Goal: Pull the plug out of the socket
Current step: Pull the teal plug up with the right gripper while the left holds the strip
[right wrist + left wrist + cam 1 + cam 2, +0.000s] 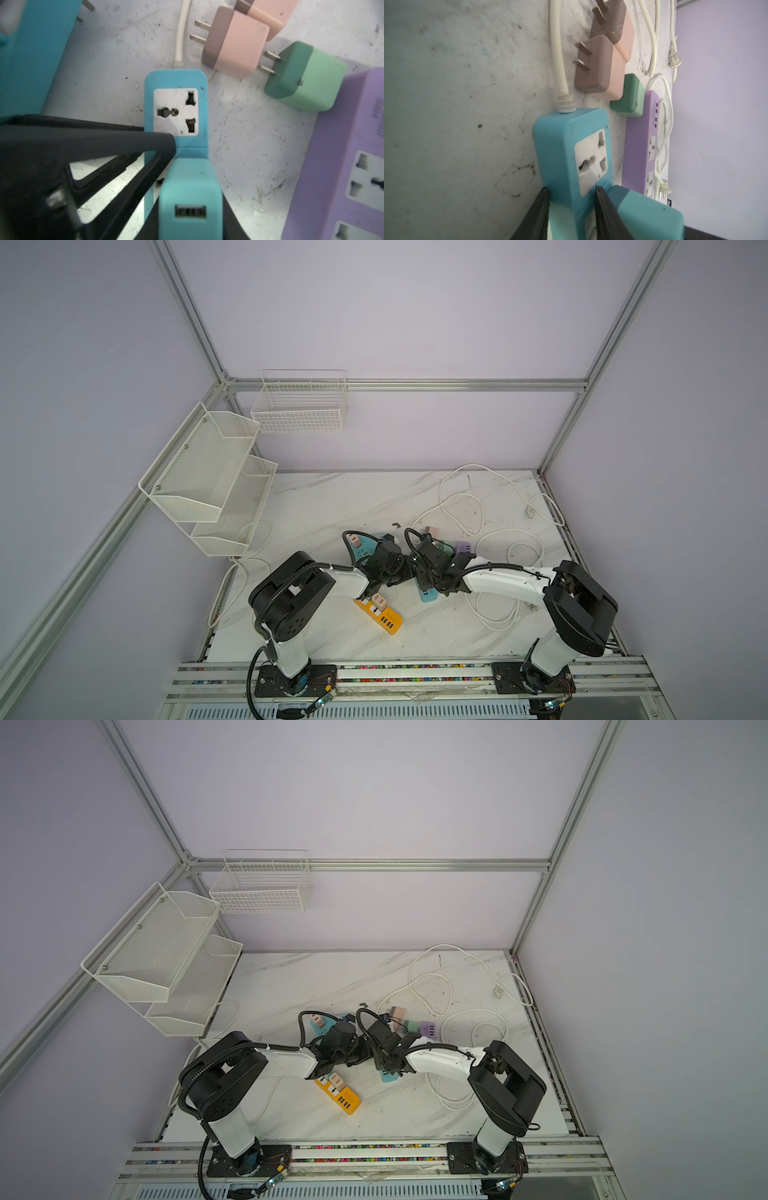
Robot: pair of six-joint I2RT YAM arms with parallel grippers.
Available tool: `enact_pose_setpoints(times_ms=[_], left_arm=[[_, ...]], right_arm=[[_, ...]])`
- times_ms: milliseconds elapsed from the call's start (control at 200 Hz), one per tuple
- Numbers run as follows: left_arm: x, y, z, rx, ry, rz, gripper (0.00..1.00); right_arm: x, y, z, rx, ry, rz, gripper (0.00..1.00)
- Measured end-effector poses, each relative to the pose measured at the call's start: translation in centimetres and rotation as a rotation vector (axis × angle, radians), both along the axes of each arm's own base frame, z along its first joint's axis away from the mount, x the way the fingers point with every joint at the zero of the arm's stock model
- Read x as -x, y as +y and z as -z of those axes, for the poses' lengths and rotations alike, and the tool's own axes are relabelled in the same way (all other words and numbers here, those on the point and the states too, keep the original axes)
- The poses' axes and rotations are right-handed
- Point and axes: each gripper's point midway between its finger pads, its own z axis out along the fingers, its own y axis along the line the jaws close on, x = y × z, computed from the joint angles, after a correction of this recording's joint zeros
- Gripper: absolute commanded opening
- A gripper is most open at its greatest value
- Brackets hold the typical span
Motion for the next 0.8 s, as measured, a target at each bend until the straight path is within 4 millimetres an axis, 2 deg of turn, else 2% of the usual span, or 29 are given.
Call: enact_pose_setpoints(times_ms=[800], left_arm=[[0.4, -0.63, 0.1, 0.02, -0.016, -0.019, 0.32]], right_arm=[[0.01, -0.77, -0.1, -0.021, 0.011, 0.033, 0.13]])
